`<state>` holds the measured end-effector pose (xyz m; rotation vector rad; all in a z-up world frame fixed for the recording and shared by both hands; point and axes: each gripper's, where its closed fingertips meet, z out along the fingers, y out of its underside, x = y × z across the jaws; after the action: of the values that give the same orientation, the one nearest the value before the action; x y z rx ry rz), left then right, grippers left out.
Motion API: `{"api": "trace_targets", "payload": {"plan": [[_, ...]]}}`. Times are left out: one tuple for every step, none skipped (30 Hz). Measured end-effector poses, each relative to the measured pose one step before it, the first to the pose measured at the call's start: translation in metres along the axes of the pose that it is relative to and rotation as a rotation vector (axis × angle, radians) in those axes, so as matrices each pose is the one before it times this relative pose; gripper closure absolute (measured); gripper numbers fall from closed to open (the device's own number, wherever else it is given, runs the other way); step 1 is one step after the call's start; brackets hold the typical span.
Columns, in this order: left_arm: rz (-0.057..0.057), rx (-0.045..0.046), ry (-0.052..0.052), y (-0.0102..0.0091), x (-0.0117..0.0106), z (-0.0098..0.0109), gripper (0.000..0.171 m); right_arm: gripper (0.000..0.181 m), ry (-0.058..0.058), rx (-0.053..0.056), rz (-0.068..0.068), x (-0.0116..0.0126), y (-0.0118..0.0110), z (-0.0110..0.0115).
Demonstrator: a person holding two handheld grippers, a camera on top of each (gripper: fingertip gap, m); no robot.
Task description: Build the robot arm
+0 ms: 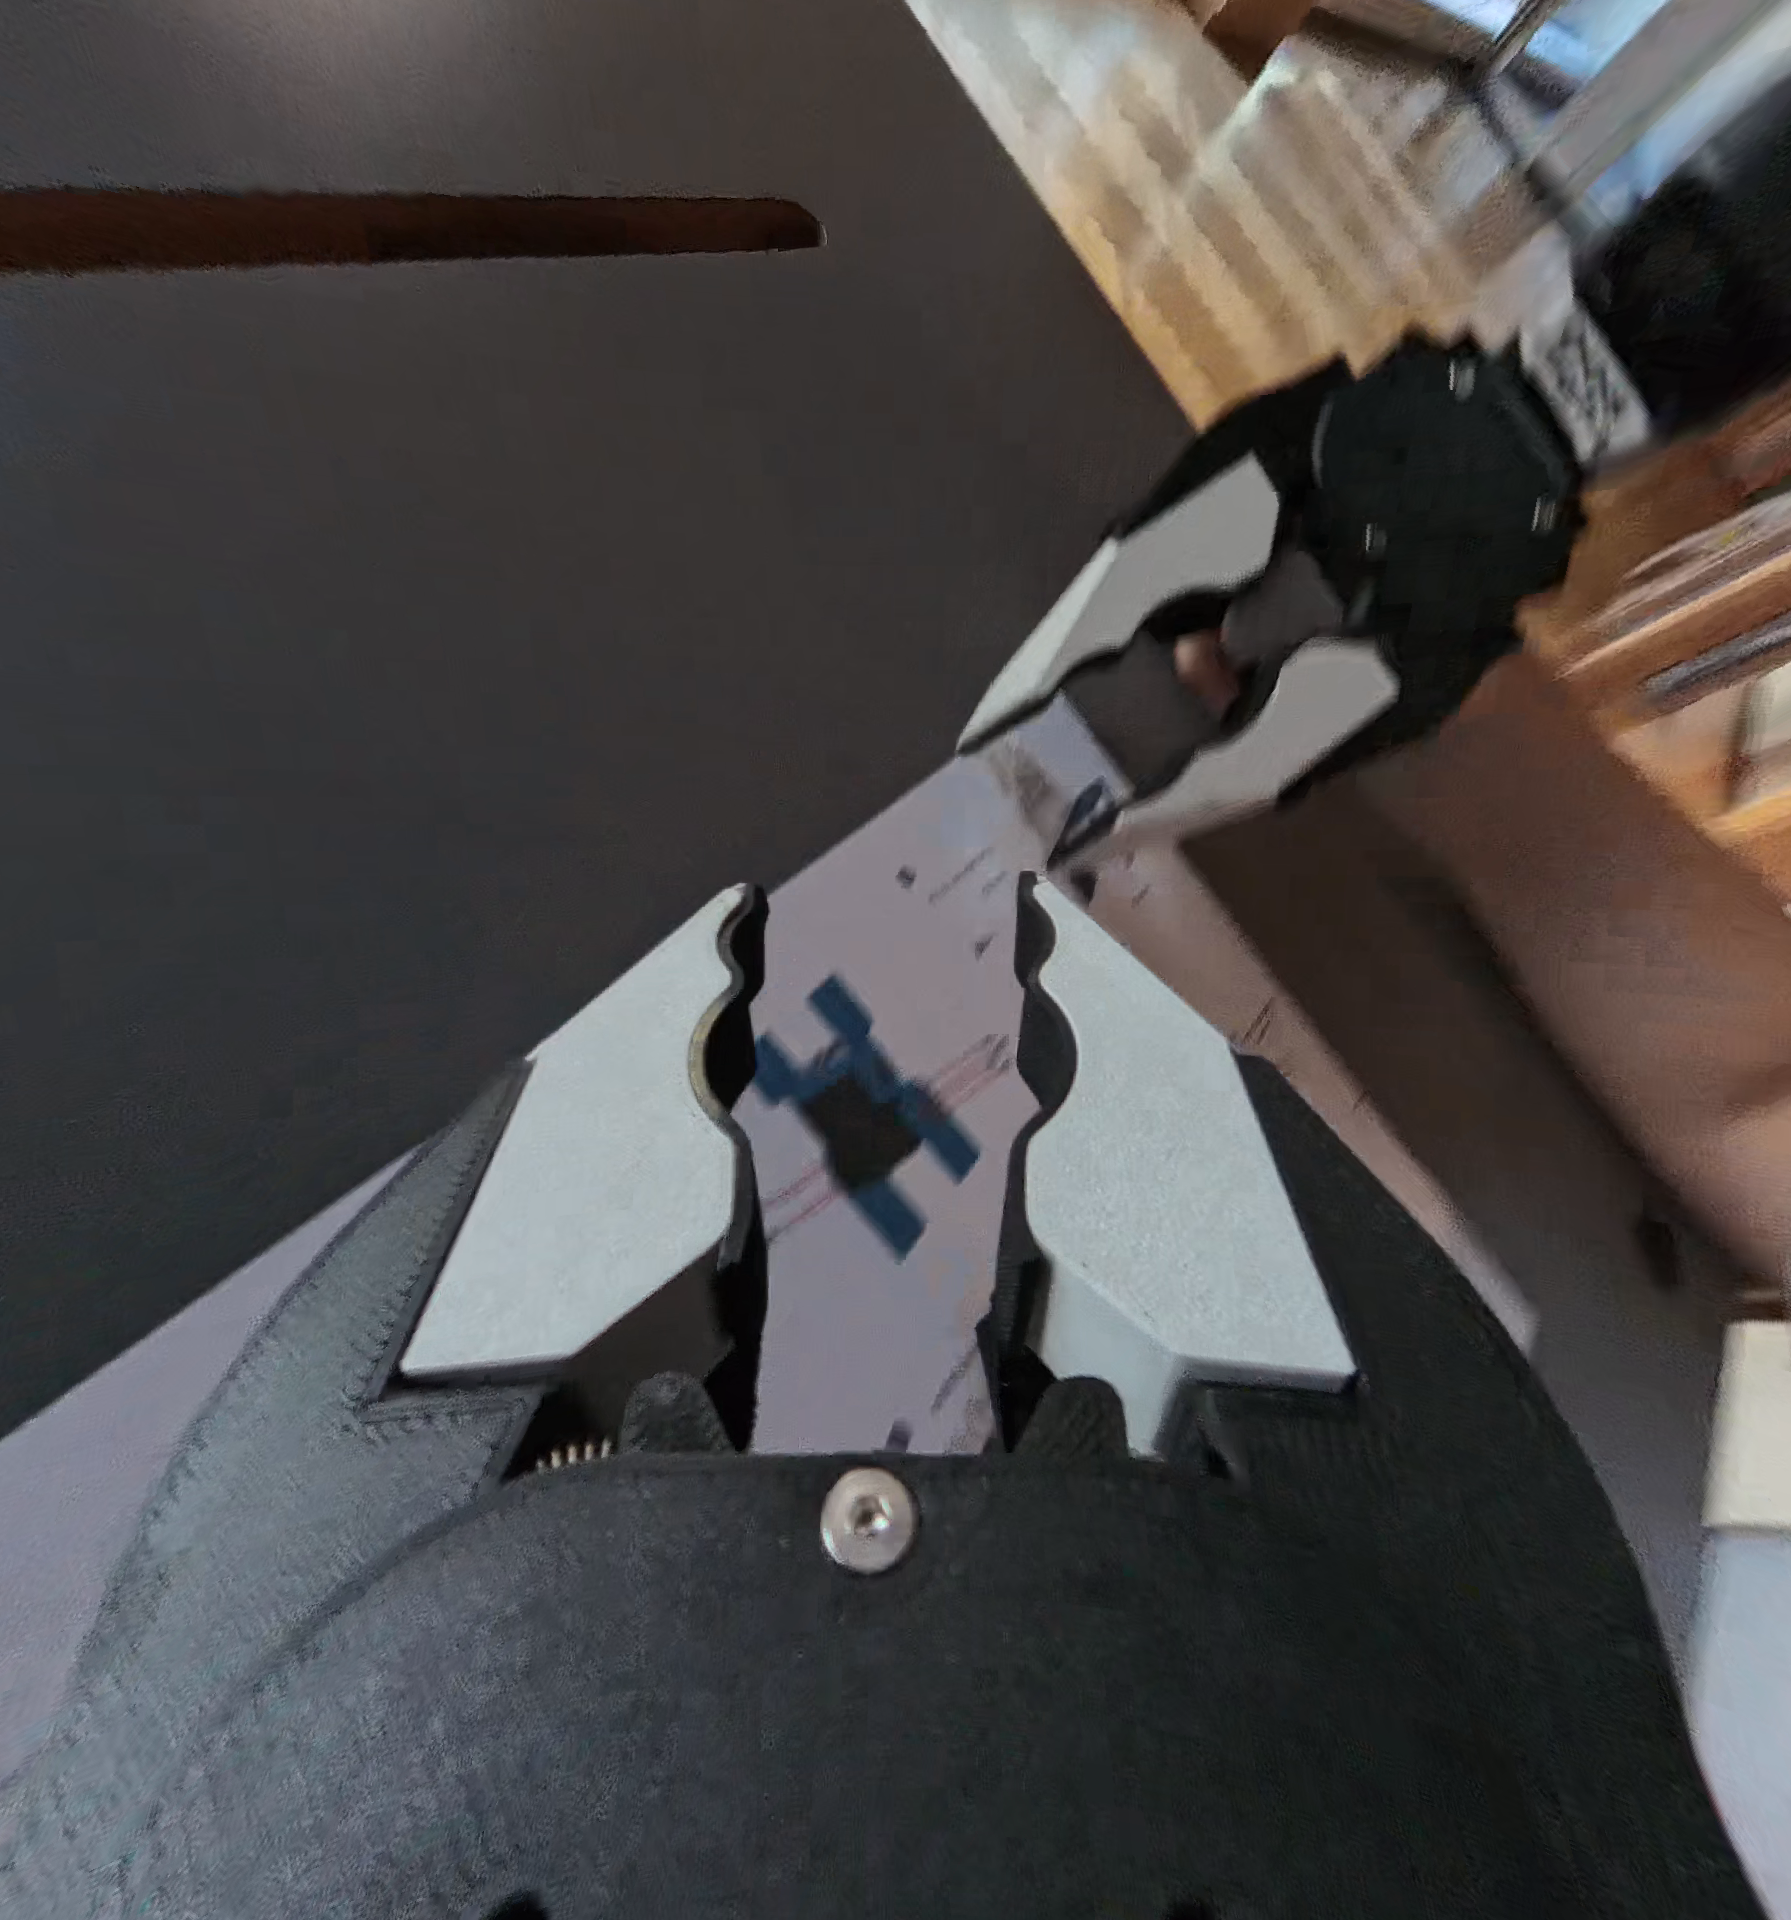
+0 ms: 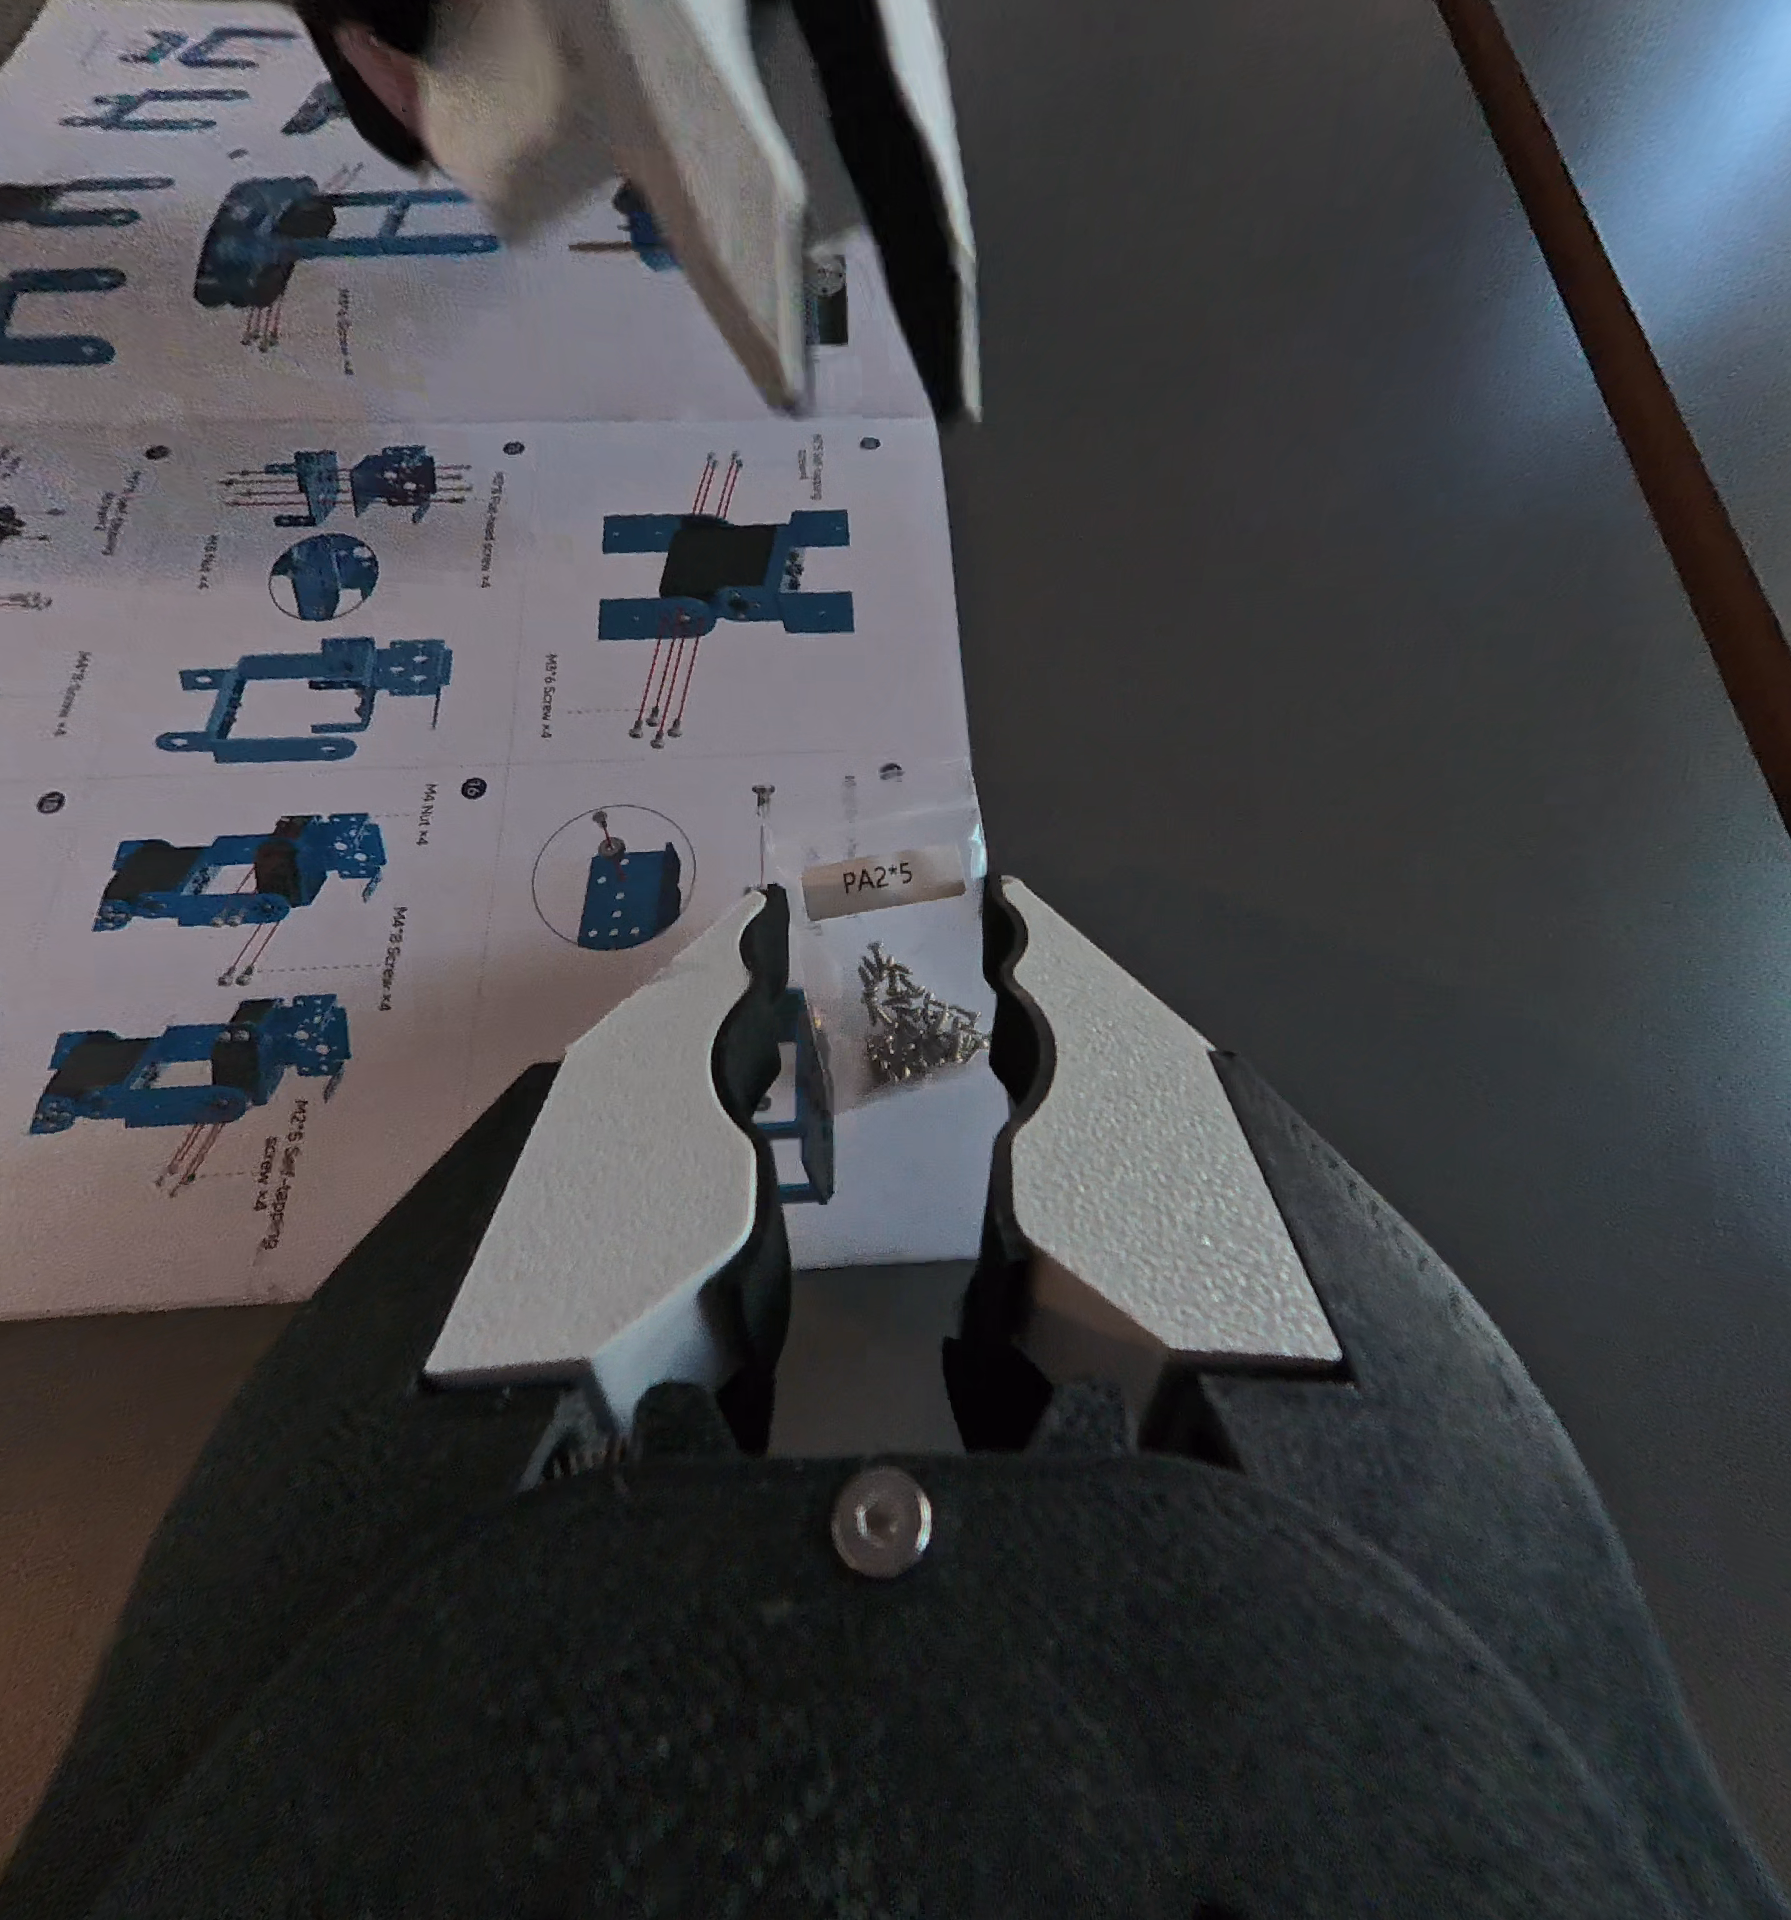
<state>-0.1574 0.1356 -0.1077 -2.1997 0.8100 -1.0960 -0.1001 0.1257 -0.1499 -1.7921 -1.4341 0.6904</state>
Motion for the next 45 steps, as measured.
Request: {"api": "trace_targets", "payload": {"plan": [[-0.0741, 0.00524, 0.0526, -0.00411, 0.00333, 0.01182, 0.124, 0.145, 0.0005, 0.0105, -0.0079, -0.00156, -0.0022, 0.00042], [-0.0667, -0.00191, 0.0467, -0.00158, 0.00307, 0.01, 0.125, 0.145, 0.0002, 0.0106, -0.0061, -0.00156, -0.00216, 0.00017], [-0.0473, -0.0091, 0.0277, 0.00015, 0.00082, 0.00836, 0.125, 0.145, 0.0021, 0.0076, -0.0053, -0.00079, -0.00139, 0.0], [-0.0253, -0.01275, 0.0118, 0.00135, -0.00013, 0.00665, 0.126, 0.145, 0.0075, 0.0036, -0.0032, 0.00036, -0.00047, -0.00024], [-0.012, -0.0138, -0.0034, 0.00219, -0.00124, 0.00511, 0.125, 0.145, 0.006, 0.0047, -0.0043, 0.0003, -0.00055, -0.00046], [-0.0001, -0.00804, -0.0065, 0.00151, -0.00079, 0.00375, 0.124, 0.145, 0.0034, 0.0087, -0.0027, 0.00011, -0.00097, -0.00089], [0.0072, -0.00401, -0.0048, 0.00116, 0.00036, 0.00286, 0.125, 0.145, 0.0038, 0.0107, 0.0017, 0.00048, -0.00119, -0.00116], [0.0057, -0.00672, -0.0015, 0.00132, 0.00102, 0.00258, 0.126, 0.145, 0.0014, 0.0113, 0.0039, 0.00043, -0.00131, -0.00123], [0.0027, -0.00886, 0.0007, 0.00138, 0.00166, 0.00243, 0.127, 0.145, 0.0003, 0.01, 0.0062, 0.0006, -0.00102, -0.0011], [0.0028, -0.00874, -0.0004, 0.00116, 0.00138, 0.00223, 0.129, 0.145, 0.0017, 0.0083, 0.0066, 0.00093, -0.00078, -0.00104], [0.0037, -0.00637, -0.0032, 0.00042, 0.00092, 0.00218, 0.132, 0.145, 0.0013, 0.007, 0.0049, 0.00097, -0.00059, -0.001], [0.0055, -0.00273, 0.0045, -0.00028, 0.00204, 0.00184, 0.136, 0.145, 0.0002, 0.0067, 0.0039, 0.00052, -0.00061, -0.00079], [0.0054, -0.00273, 0.0161, -0.00051, 0.00393, 0.00141, 0.145, 0.145, 0.0029, 0.0025, 0.0029, 0.00073, -0.00009, -0.0006], [0.0039, -0.0013, 0.0117, -0.00097, 0.00333, 0.00093, 0.156, 0.146, 0.0064, -0.0037, 0.0014, 0.00115, 0.00089, -0.00028], [0.0078, 0.00202, -0.0007, -0.00157, 0.00141, 0.0002, 0.166, 0.145, 0.0044, -0.0001, 0.0002, 0.00065, 0.00011, -0.00017], [0.018, -0.00122, -0.0083, -0.00135, 0.00055, 0.00006, 0.171, 0.144, 0.0012, 0.0016, -0.0011, -0.00008, -0.00017, -0.00021], [0.0291, -0.0157, -0.0138, 0.00046, -0.00018, 0.00015, 0.171, 0.143, -0.0032, 0.0034, -0.0002, -0.00049, -0.00038, -0.00033], [0.0351, -0.02508, -0.0107, 0.00108, 0.00075, -0.00031, 0.171, 0.14, -0.0098, 0.0063, 0.005, -0.0012, -0.00079, -0.00068], [0.0366, -0.02449, 0.0034, 0.00051, 0.00346, -0.0008, 0.171, 0.136, -0.0174, 0.0089, 0.0137, -0.00193, -0.00109, -0.00101], [0.0359, -0.02567, 0.0121, 0.00026, 0.00554, -0.00133, 0.171, 0.134, -0.0186, 0.0121, 0.019, -0.00161, -0.00136, -0.00138], [0.0394, -0.03149, 0.0067, 0.00079, 0.00566, -0.00185, 0.171, 0.132, -0.0164, 0.0193, 0.0215, -0.00109, -0.00232, -0.0018], [0.0491, -0.03864, -0.0099, 0.00156, 0.00406, -0.0023, 0.171, 0.132, -0.0171, 0.0278, 0.0226, -0.00114, -0.00369, -0.00208], [0.0612, -0.04041, -0.0307, 0.00172, 0.00164, -0.00295, 0.171, 0.134, -0.0214, 0.036, 0.0186, -0.00207, -0.00534, -0.00224], [0.0738, -0.04036, -0.0288, 0.00194, 0.00239, -0.00307, 0.171, 0.138, -0.0215, 0.0336, 0.0128, -0.00246, -0.0058, -0.00218], [0.0803, -0.04345, -0.0063, 0.00254, 0.00608, -0.0028, 0.171, 0.143, -0.0248, 0.0349, 0.0089, -0.00337, -0.00662, -0.00208], [0.0747, -0.0498, -0.0113, 0.00382, 0.00515, -0.00284, 0.171, 0.15, -0.0319, 0.0318, 0.0086, -0.00479, -0.00649, -0.00174], [0.0614, -0.04937, -0.0304, 0.00395, 0.00208, -0.00329, 0.171, 0.155, -0.0297, 0.0219, 0.0098, -0.00457, -0.00528, -0.00085], [0.0511, -0.03107, -0.0135, 0.00146, 0.0042, -0.00326, 0.171, 0.157, -0.0219, 0.0185, 0.0059, -0.00368, -0.00467, 0.00013], [0.0343, -0.01126, 0.0028, -0.00123, 0.00591, -0.0035, 0.171, 0.157, -0.0179, 0.0082, 0.0003, -0.00357, -0.00318, 0.00096], [0.0105, -0.00694, -0.0054, -0.00196, 0.00319, -0.00342, 0.171, 0.156, -0.0148, -0.0043, -0.0038, -0.0034, -0.00121, 0.00177], [0.0027, -0.01158, 0.0096, -0.00116, 0.00431, -0.00261, 0.171, 0.156, -0.0117, -0.0092, -0.0075, -0.00317, -0.00028, 0.0024], [0.0068, -0.01624, 0.016, 0.00003, 0.00481, -0.00173, 0.171, 0.158, -0.0127, -0.0056, -0.0116, -0.00335, -0.00074, 0.00265], [0.0101, -0.01381, -0.0107, 0.00027, 0.00032, -0.00147, 0.171, 0.165, -0.0234, -0.0075, -0.0085, -0.00478, -0.00035, 0.00247], [0.0106, -0.00869, -0.0167, 0.00014, -0.00111, -0.00108, 0.171, 0.17, -0.0278, -0.014, -0.0011, -0.00512, 0.00041, 0.00233], [0.0071, -0.01074, 0.0004, 0.00057, 0.00103, -0.00059, 0.171, 0.178, -0.0176, -0.0106, -0.0036, -0.00349, 0.00035, 0.00181], [0.0042, -0.01194, 0.0002, 0.001, 0.00062, -0.00037, 0.171, 0.181, -0.0004, -0.0061, -0.0032, -0.00057, 0.00013, 0.00104], [0.0044, -0.00474, -0.0037, 0.00037, 0.0, 0.0, 0.171, 0.181, 0.002, -0.0025, 0.0055, 0.00029, -0.00007, 0.00063], [0.005, -0.00095, 0.0039, 0.00002, 0.00122, -0.00005, 0.171, 0.181, -0.0108, -0.0005, 0.0073, -0.00124, -0.0001, 0.00001], [0.0054, -0.0001, 0.0017, -0.00019, 0.00071, -0.00008, 0.171, 0.181, -0.0108, 0.0022, 0.0064, -0.00113, -0.0001, -0.00002], [0.0066, 0.001, -0.0037, -0.00039, -0.0002, -0.00024, 0.171, 0.181, -0.0006, 0.0066, 0.0054, 0.00037, -0.0006, -0.0001], [0.0087, -0.00019, 0.0002, -0.00014, 0.00024, -0.00001, 0.171, 0.181, -0.0056, 0.0025, 0.0038, -0.00043, -0.00022, -0.00001], [0.0066, 0.00224, 0.0006, -0.00029, 0.00005, -0.00003, 0.171, 0.181, -0.0051, -0.0021, 0.0083, -0.0004, 0.00007, -0.00004], [0.0003, 0.00858, 0.0013, -0.00076, -0.00015, 0.00003, 0.171, 0.181, -0.0002, -0.0027, 0.0069, 0.00025, -0.0002, -0.0006], [-0.0066, 0.0136, 0.0066, -0.00121, 0.00027, -0.00006, 0.171, 0.181, -0.0008, -0.0039, 0.0008, -0.00009, -0.00033, -0.00096], [-0.0105, 0.01805, 0.0103, -0.00164, 0.00028, -0.00044, 0.171, 0.181, -0.0015, -0.0005, -0.0015, -0.00047, -0.00069, -0.00119]]}}
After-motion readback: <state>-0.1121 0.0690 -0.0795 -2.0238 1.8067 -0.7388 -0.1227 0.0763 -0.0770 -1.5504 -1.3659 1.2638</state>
